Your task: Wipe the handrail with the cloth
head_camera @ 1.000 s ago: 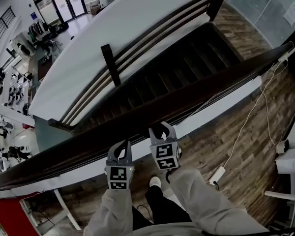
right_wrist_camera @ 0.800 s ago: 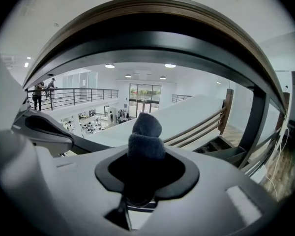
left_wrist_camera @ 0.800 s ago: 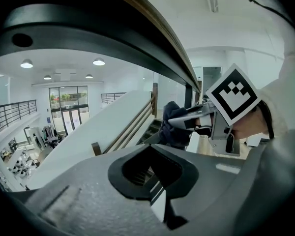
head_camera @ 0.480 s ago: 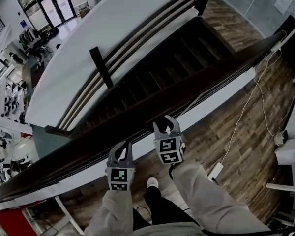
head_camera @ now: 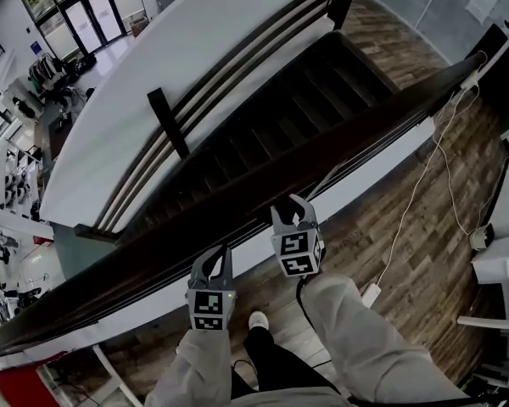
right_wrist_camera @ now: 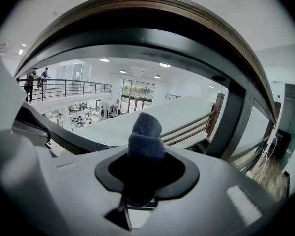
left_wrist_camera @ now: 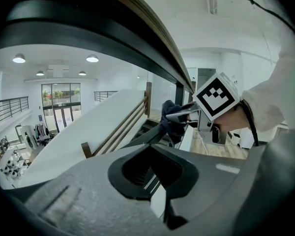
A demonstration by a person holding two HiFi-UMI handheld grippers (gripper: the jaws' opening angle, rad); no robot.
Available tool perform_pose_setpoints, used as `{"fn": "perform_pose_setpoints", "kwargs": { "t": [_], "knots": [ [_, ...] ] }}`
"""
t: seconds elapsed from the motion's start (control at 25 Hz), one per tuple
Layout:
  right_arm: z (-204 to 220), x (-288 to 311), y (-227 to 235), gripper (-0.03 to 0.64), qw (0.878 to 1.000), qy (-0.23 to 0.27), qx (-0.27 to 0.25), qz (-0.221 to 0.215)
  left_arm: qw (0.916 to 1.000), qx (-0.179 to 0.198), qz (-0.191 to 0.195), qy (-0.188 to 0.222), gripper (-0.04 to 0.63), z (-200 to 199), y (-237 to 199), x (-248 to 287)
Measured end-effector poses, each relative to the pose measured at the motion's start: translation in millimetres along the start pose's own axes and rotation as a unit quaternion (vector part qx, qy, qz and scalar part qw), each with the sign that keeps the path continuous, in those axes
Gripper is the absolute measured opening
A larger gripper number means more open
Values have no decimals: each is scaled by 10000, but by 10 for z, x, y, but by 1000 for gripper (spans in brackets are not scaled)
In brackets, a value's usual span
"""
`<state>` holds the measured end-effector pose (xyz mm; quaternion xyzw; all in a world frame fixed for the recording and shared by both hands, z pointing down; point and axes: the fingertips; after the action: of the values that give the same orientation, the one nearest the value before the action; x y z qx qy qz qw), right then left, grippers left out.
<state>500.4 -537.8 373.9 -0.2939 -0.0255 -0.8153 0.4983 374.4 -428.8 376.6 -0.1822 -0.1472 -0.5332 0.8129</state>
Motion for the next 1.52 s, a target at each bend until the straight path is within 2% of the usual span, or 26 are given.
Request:
{"fn": "perform_pose_setpoints", "kwargs": {
  "t": [0.4, 0.6, 0.8, 1.04, 1.24, 1.4, 1.52],
  "knots": [
    [105, 68, 557, 109, 9993, -91, -39, 367, 9989, 124, 443, 22, 0, -125, 426, 309],
    [157, 148, 947, 109, 9972, -236, -305, 640, 9984, 146, 540, -62, 0, -72, 550, 332],
    [205, 174, 1088, 109, 9933, -340, -712, 841, 9974, 184, 679, -156, 0, 108, 711, 263],
    [187, 161, 1110, 107, 9915, -272, -838, 961, 9971, 199, 688, -246, 0, 218, 713, 152],
    [119, 23, 1081, 106, 9865, -29, -973, 1317, 9975, 182, 592, -337, 0, 301, 649, -46],
    [161, -269, 896, 106, 9885, 170, -504, 1417, 9977, 236, 485, -411, 0, 417, 503, -306],
    [167, -465, 571, 106, 9897, 259, -406, 1348, 9985, 172, 325, -415, 0, 509, 306, -546]
  ]
}}
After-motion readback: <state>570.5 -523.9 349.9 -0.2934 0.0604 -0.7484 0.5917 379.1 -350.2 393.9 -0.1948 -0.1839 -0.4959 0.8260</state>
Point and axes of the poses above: the fingertips, and each gripper's own axes: x forward along the fingers, y to its right, z out of its underside, and after that the axes turned 4 degrees about -x, right-handed
